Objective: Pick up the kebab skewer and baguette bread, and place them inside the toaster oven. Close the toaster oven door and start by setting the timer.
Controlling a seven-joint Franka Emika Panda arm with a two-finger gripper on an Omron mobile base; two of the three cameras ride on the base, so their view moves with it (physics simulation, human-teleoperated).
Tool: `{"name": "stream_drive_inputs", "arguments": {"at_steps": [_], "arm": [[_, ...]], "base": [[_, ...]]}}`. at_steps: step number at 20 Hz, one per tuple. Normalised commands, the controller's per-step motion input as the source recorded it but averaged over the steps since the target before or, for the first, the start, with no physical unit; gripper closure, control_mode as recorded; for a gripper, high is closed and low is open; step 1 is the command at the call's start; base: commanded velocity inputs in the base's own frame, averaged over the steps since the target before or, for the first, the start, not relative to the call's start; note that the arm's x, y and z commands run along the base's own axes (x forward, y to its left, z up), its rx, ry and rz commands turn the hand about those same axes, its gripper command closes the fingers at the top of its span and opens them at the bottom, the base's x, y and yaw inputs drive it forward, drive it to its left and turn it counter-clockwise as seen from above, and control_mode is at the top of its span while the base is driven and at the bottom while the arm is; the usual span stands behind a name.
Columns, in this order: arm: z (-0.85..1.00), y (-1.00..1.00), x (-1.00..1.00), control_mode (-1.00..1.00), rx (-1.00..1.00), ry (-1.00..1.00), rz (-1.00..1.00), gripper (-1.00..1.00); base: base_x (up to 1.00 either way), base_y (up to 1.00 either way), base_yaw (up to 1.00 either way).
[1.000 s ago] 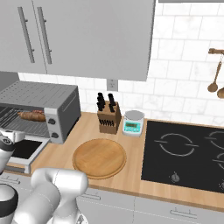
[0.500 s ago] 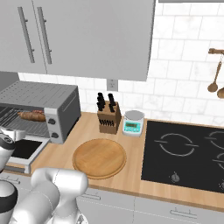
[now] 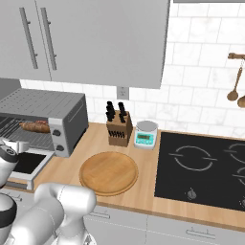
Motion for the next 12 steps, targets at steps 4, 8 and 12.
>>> {"name": "stream_drive_inputs", "arguments": {"at_steps": [4,8,12], "arm": [[-0.03,0.0,0.11,-1.0,0.0,0.0,0.0,-1.0],[-0.12,0.0,0.11,-1.0,0.0,0.0,0.0,-1.0],[-0.18,0.0,0.07,-1.0,0.0,0.0,0.0,-1.0]], "base": [[0.0,0.0,0.0],[0.0,0.0,0.0],[0.0,0.0,0.0]]}}
